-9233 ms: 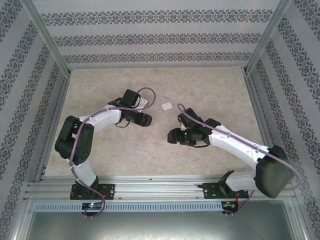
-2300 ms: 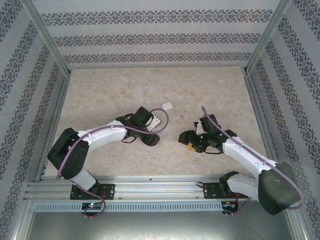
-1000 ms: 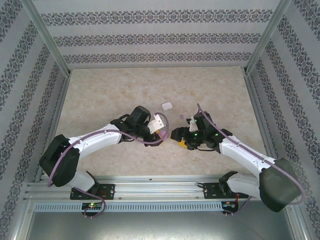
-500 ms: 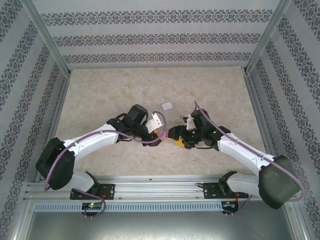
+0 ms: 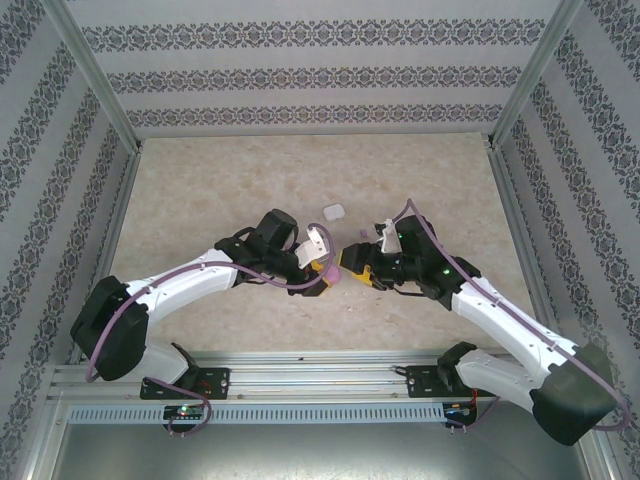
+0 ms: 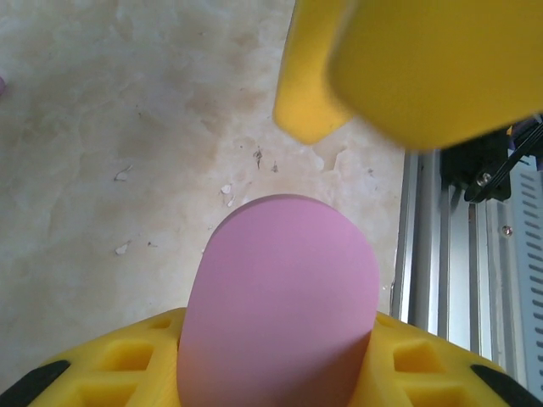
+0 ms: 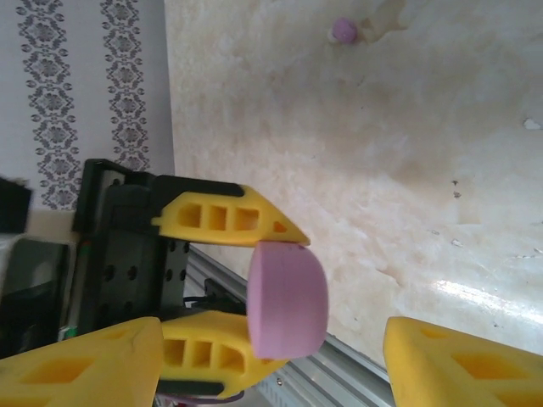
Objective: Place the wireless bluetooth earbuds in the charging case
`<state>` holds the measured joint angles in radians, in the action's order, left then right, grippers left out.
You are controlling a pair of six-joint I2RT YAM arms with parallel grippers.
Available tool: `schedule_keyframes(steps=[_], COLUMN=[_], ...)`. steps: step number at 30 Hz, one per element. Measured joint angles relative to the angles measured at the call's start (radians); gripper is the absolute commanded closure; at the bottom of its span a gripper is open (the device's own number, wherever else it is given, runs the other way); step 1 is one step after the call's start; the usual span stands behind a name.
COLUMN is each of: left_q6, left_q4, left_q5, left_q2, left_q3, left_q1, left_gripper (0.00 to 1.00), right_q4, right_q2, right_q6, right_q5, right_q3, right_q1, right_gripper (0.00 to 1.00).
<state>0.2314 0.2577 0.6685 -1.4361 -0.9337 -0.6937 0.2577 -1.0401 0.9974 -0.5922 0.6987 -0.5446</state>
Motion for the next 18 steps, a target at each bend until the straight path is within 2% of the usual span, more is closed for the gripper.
schedule_keyframes(steps=[3, 6, 10, 12, 14, 16, 18], left_q6=[-0.006, -0.014, -0.015, -0.014, -0.014, -0.014, -0.015], left_q4=[-0.011, -0.016, -0.020, -0.019, -0.019, -0.019, -0.019], left_q5=[0.013, 0.013, 0.012, 0.006, -0.008, -0.018, -0.029], left_q2=[0.011, 0.029, 0.052, 0.070, 0.090, 0.106, 0.127], left_q3=[0.000, 0.001, 0.008, 0.018, 0.028, 0.034, 0.043], left_q1=[0.000, 0.000, 0.000, 0.000, 0.000, 0.000, 0.000], left_gripper=[0.80, 0.80, 0.80, 0.78, 0.73, 0.65, 0.49], right_q4=[-0.001, -0.016, -0.035, -0.042, -0.048, -0.059, -0.073], right_q2=[-0.042, -0.074, -0.103, -0.104, -0.104, -0.104, -0.104], right_q6=[0.000, 0.003, -0.001, 0.003, 0.010, 0.018, 0.026], right_q5=[-0.002, -0.014, -0.032, -0.037, -0.043, -0.050, -0.053], right_q3=[0.000, 0.004, 0.042, 0.052, 0.054, 0.054, 0.054], right_q1=[-0.019, -0.040, -0.065, -0.074, -0.076, -0.079, -0.085], right_gripper=[0.34, 0.43, 0.66, 0.75, 0.81, 0.81, 0.82])
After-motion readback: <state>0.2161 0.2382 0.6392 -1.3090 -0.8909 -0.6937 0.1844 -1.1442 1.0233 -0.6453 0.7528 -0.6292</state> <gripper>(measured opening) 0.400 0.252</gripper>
